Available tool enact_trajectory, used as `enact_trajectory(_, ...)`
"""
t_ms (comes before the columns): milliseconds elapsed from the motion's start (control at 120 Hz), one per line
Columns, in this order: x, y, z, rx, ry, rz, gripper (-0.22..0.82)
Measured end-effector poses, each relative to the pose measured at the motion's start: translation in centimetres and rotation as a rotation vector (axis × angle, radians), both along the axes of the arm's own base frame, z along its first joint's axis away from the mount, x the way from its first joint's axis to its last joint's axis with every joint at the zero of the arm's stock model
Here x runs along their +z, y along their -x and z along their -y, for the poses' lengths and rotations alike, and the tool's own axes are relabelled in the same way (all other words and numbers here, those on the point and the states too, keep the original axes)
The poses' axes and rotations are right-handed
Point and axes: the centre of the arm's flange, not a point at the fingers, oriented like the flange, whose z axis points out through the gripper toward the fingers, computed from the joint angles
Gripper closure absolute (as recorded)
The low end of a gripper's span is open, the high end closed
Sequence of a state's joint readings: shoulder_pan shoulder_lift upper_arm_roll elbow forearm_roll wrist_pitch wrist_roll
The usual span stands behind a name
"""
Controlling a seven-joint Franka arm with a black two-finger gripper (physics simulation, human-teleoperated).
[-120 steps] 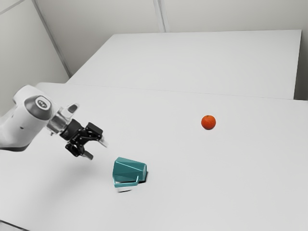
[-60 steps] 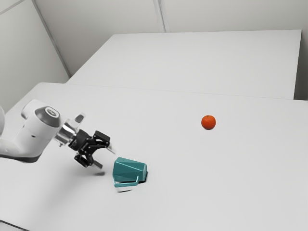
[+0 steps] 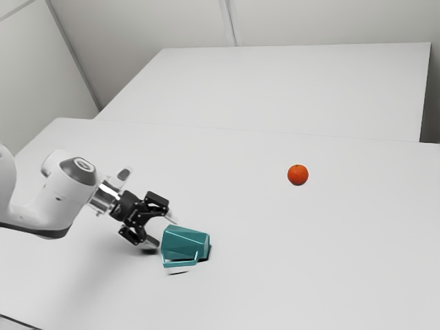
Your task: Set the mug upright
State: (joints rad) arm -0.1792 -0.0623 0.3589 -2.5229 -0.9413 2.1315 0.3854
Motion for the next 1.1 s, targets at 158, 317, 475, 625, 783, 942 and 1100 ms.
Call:
enact_trajectory(158,0.1,-0.3,1.8,-0.021,0.013,0.008,0.00)
enact_trajectory(317,0.1,-0.6,3.2,-0.021,0.029,0.015,0.02)
enact_trajectory(475,0.2,-0.6,3.1,-0.008,0.035,0.023,0.40)
enact_trajectory(625,0.3,-0.7,2.9,-0.003,0.034,0.031,0.60)
enact_trajectory(783,0.7,-0.9,3.4,-0.016,0.030,0.039,0.68)
enact_trajectory(942,0.9,-0.9,3.8,-0.024,0.026,0.042,0.72)
enact_trajectory(1100,2.0,-1.0,4.2,-0.031,0.029,0.066,0.75)
